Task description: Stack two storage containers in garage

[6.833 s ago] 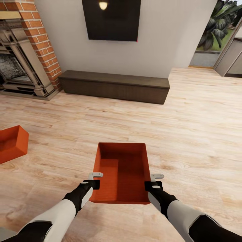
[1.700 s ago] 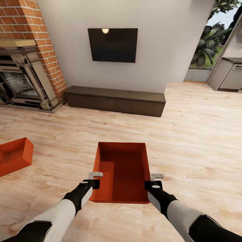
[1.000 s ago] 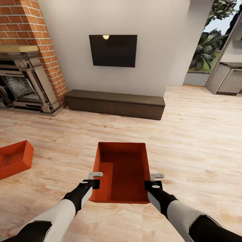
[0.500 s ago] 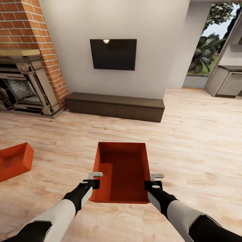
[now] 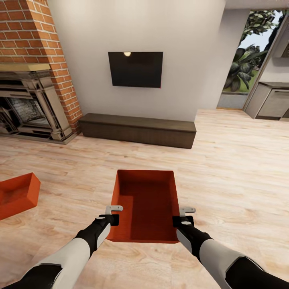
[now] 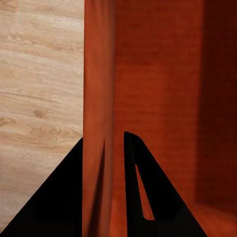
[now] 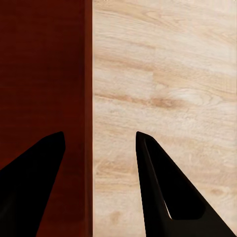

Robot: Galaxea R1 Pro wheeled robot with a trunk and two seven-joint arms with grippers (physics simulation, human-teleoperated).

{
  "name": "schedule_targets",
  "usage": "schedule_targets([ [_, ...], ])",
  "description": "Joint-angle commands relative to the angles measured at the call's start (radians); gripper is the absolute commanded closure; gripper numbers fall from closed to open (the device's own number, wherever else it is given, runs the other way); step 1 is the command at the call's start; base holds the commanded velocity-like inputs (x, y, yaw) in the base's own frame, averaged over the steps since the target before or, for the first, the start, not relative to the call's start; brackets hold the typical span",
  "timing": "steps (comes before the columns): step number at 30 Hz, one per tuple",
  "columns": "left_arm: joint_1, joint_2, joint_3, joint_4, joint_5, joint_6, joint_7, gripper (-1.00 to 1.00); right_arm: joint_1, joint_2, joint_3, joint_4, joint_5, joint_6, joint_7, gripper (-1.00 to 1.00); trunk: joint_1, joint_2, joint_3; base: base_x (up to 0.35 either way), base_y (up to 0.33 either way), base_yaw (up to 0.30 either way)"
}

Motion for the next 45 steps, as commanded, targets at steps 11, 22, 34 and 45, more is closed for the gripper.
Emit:
schedule_targets([
  [11,0.000,0.000,0.010,-0.001,-0.007,0.007,0.009,1.00,-0.001,0.000,-0.026,-0.006,0.006,0.005,0.038,1.00,0.000,-0.001,0.016,0.000,0.000,0.000],
  [22,0.000,0.000,0.010,-0.001,-0.007,0.007,0.009,1.00,-0.001,0.000,-0.026,-0.006,0.006,0.005,0.038,1.00,0.000,-0.001,0.027,0.000,0.000,0.000],
  [34,0.000,0.001,0.010,-0.001,-0.007,0.007,0.009,1.00,-0.001,0.000,-0.026,-0.006,0.006,0.005,0.038,1.00,0.000,-0.001,0.039,0.000,0.000,0.000],
  [45,0.000,0.001,0.010,-0.001,-0.007,0.007,0.009,1.00,-0.001,0.000,-0.026,-0.006,0.006,0.005,0.038,1.00,0.000,-0.001,0.056,0.000,0.000,0.000],
])
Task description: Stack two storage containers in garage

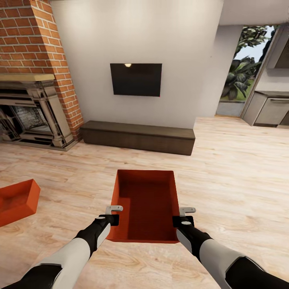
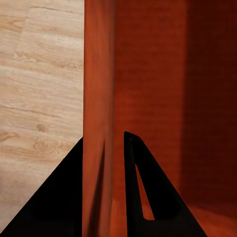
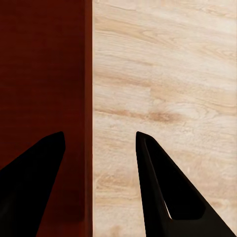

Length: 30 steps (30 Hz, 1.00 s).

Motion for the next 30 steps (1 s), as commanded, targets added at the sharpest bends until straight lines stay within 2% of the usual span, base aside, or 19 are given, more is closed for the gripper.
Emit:
schedule_targets([
  [1,0.000,0.000,0.010,-0.001,-0.008,0.008,0.009,1.00,-0.001,0.000,-0.027,-0.006,0.006,0.005,0.038,1.00,0.000,-0.001,0.000,0.000,0.000,0.000],
  [30,0.000,0.000,0.010,-0.001,-0.008,0.008,0.009,1.00,-0.001,0.000,-0.026,-0.006,0.006,0.005,0.038,1.00,0.000,-0.001,0.045,0.000,0.000,0.000],
])
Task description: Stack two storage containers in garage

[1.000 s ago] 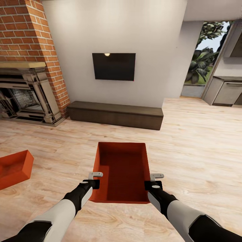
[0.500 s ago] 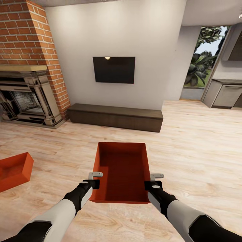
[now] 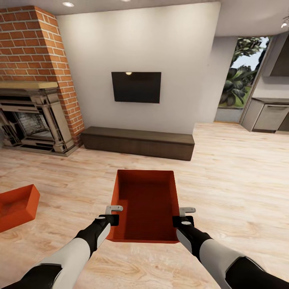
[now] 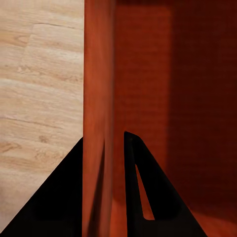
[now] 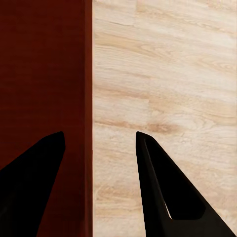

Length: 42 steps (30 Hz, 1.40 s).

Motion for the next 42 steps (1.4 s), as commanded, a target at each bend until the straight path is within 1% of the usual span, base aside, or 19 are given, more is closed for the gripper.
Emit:
schedule_targets([
  [1,0.000,0.000,0.010,-0.001,-0.008,0.007,0.009,1.00,-0.001,0.000,-0.026,-0.006,0.006,0.005,0.038,1.00,0.000,-0.001,0.000,0.000,0.000,0.000],
  [42,0.000,0.002,0.011,-0.001,-0.008,0.007,0.009,1.00,-0.001,0.000,-0.026,-0.006,0.006,0.005,0.039,1.00,0.000,-0.001,0.063,0.000,0.000,0.000],
])
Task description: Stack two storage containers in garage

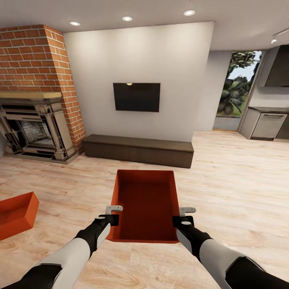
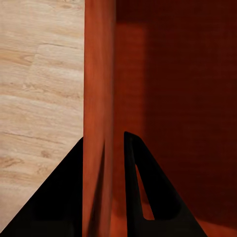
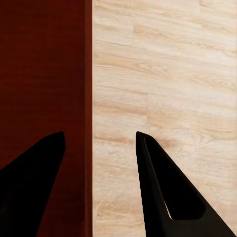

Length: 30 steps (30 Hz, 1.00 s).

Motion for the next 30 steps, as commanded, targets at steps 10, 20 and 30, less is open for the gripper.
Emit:
schedule_targets([
  [10,0.000,0.001,0.013,-0.001,-0.011,0.008,0.010,1.00,-0.001,0.000,-0.026,-0.006,0.006,0.005,0.039,1.00,0.000,-0.002,0.014,0.000,0.000,0.000],
  [20,0.000,0.000,0.012,-0.001,-0.011,0.008,0.010,1.00,-0.001,0.000,-0.026,-0.006,0.006,0.005,0.038,1.00,0.000,-0.002,0.029,0.000,0.000,0.000],
  [30,0.000,0.000,0.012,-0.001,-0.011,0.008,0.010,1.00,-0.001,0.000,-0.026,-0.006,0.006,0.005,0.039,1.00,0.000,-0.002,0.045,0.000,0.000,0.000],
])
